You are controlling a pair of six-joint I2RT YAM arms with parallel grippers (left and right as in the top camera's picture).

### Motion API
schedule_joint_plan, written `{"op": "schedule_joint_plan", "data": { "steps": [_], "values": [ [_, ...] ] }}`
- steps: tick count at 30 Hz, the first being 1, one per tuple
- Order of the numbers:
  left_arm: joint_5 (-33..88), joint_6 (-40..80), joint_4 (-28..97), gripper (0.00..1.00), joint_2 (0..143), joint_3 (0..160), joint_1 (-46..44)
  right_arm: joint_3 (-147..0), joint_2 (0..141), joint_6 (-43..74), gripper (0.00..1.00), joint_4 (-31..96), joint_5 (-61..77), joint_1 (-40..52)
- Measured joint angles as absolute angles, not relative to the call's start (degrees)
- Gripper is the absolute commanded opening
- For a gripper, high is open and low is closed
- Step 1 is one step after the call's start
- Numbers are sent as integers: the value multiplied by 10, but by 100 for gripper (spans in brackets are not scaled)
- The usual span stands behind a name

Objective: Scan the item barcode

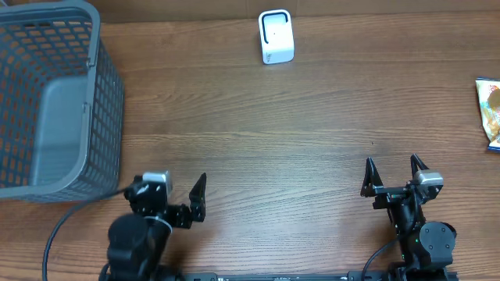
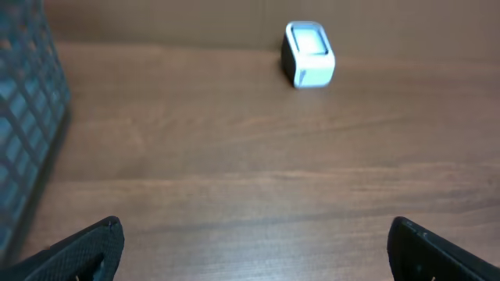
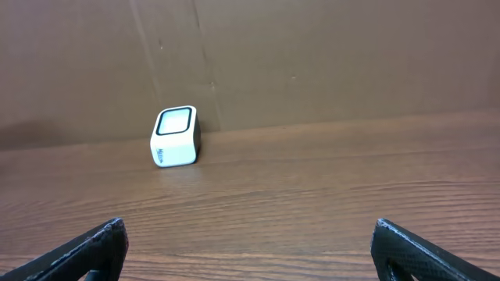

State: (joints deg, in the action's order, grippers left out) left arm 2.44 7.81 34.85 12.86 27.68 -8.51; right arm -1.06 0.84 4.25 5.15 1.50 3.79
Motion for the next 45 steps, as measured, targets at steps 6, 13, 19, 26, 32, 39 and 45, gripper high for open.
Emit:
{"op": "schedule_joint_plan", "data": {
  "steps": [6, 13, 19, 26, 32, 39, 45],
  "values": [
    [22, 73, 335, 100, 112, 247, -75, -11, 8, 43, 100, 51, 15, 38],
    [23, 72, 274, 100, 71, 180, -22, -11, 8, 43, 100, 52, 15, 38],
    [23, 72, 199, 100, 11, 121, -6, -11, 8, 43, 100, 52, 16, 38],
    [23, 73, 34, 100, 8, 50, -3, -11, 8, 43, 100, 51, 16, 38],
    [23, 72, -12, 100, 8, 6, -3, -11, 8, 43, 100, 51, 15, 38],
    [17, 60, 41, 100, 8, 5, -3, -11, 8, 43, 100, 51, 15, 38],
    [14, 53, 43, 100, 8, 5, -3, -11, 8, 43, 100, 51, 15, 38]
  ]
}}
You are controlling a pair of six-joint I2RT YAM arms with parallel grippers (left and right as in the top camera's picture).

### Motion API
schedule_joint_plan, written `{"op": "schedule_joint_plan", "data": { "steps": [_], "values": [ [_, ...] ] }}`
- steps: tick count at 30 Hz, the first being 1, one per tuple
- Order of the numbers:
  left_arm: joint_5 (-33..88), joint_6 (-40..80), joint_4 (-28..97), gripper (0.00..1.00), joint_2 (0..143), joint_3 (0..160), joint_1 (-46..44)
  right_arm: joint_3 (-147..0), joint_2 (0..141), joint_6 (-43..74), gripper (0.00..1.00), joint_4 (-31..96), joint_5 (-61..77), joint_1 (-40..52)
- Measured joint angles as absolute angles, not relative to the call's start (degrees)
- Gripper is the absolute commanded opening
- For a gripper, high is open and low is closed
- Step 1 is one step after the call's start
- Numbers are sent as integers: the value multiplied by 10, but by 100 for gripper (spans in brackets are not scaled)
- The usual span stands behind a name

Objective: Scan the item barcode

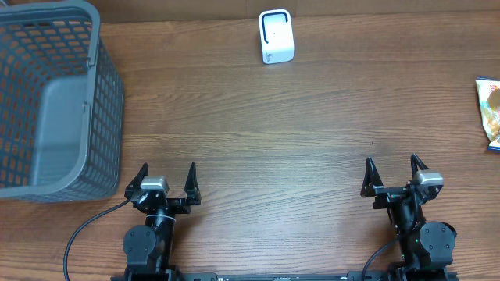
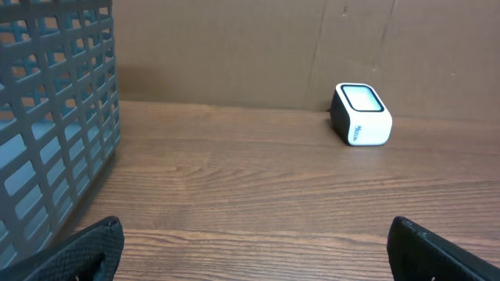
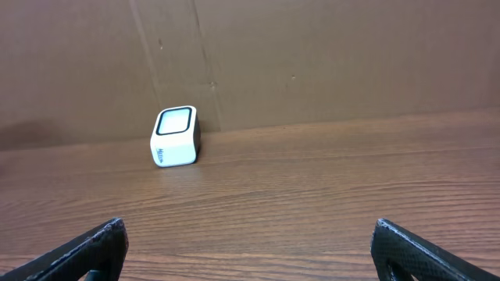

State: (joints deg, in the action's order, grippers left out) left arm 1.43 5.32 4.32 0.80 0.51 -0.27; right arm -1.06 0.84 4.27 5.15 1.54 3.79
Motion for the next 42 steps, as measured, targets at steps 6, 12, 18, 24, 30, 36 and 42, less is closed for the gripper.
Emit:
{"op": "schedule_joint_plan", "data": {
  "steps": [6, 12, 18, 24, 30, 36, 42],
  "values": [
    [14, 30, 43, 100, 8, 5, -3, -11, 8, 43, 100, 51, 15, 38],
    [14, 13, 43, 100, 8, 5, -3, -11, 8, 43, 100, 52, 16, 38],
    [14, 12, 43, 100, 8, 5, -3, -11, 8, 43, 100, 52, 15, 38],
    [14, 12, 43, 100, 8, 5, -3, -11, 8, 42, 100, 52, 15, 38],
    [14, 12, 43, 100, 8, 5, -3, -11, 8, 42, 100, 52, 15, 38],
    [14, 12, 43, 100, 8, 5, -3, -11, 8, 43, 100, 52, 15, 38],
    [14, 12, 43, 100, 8, 5, -3, -11, 8, 43, 100, 51, 15, 38]
  ]
}}
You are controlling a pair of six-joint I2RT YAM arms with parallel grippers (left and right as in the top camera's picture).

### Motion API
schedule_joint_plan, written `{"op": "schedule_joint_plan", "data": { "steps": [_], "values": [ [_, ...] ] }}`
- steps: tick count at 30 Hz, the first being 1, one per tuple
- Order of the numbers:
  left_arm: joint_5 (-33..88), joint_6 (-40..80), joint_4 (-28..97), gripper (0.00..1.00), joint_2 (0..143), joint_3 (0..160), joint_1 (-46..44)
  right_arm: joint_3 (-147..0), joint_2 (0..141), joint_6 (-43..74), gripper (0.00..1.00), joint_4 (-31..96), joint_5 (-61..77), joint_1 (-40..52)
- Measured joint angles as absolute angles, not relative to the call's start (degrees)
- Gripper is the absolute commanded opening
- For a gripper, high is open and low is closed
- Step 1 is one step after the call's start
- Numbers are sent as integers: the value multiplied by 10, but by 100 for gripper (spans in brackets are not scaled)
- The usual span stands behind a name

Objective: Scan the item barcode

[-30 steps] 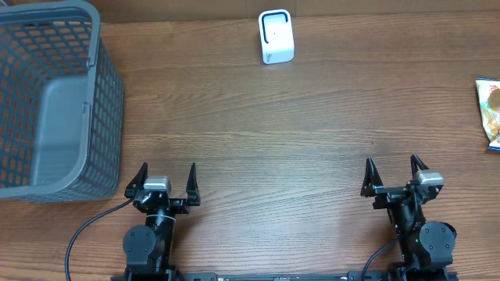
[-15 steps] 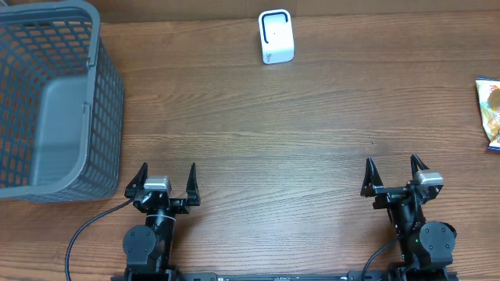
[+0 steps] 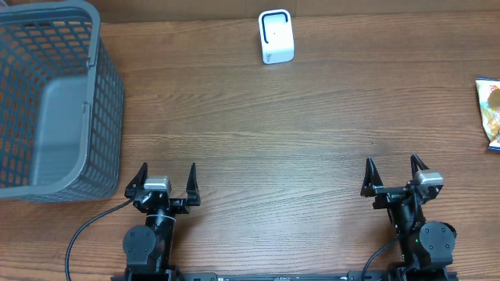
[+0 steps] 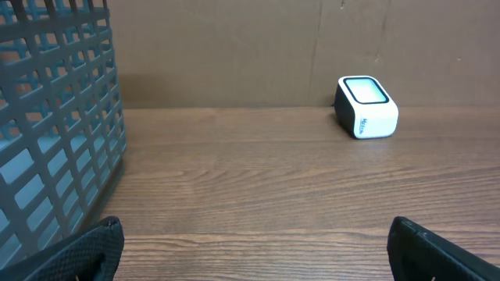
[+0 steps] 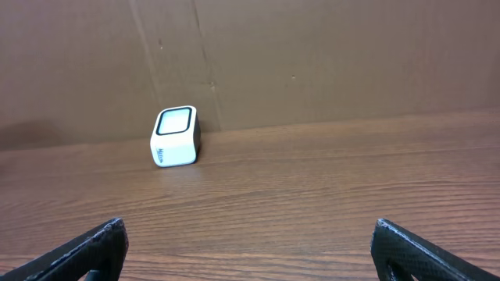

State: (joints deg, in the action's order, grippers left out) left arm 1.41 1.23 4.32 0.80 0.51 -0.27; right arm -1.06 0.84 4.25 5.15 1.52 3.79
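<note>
A white barcode scanner (image 3: 276, 37) with a dark window stands at the table's far edge; it also shows in the left wrist view (image 4: 366, 118) and the right wrist view (image 5: 176, 136). A colourful snack packet (image 3: 490, 112) lies at the right edge, partly cut off. My left gripper (image 3: 165, 178) rests open near the front left, nothing between its fingers. My right gripper (image 3: 393, 175) rests open near the front right, also holding nothing.
A grey plastic mesh basket (image 3: 55, 94) fills the table's left side, and its wall (image 4: 55, 140) stands close on the left of the left wrist view. A brown cardboard wall (image 5: 312, 55) backs the table.
The left gripper has turned very slightly, so the scanner sits a little lower and further right in its view. The right arm has not moved.
The left gripper was first tilted and angled to the right near the front left, pointing down at the table. Then it stood straight and level, facing the back wall, and it has stayed there. The right gripper has rested open throughout.
</note>
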Motion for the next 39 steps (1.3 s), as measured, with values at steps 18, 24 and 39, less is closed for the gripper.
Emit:
{"op": "schedule_joint_plan", "data": {
  "steps": [18, 24, 39],
  "values": [
    [14, 12, 43, 100, 8, 5, -3, -11, 8, 19, 100, 52, 3, 37],
    [14, 12, 43, 100, 8, 5, -3, -11, 8, -35, 100, 52, -3, 37],
    [14, 12, 43, 100, 8, 5, -3, -11, 8, -60, 100, 51, -3, 37]
  ]
}}
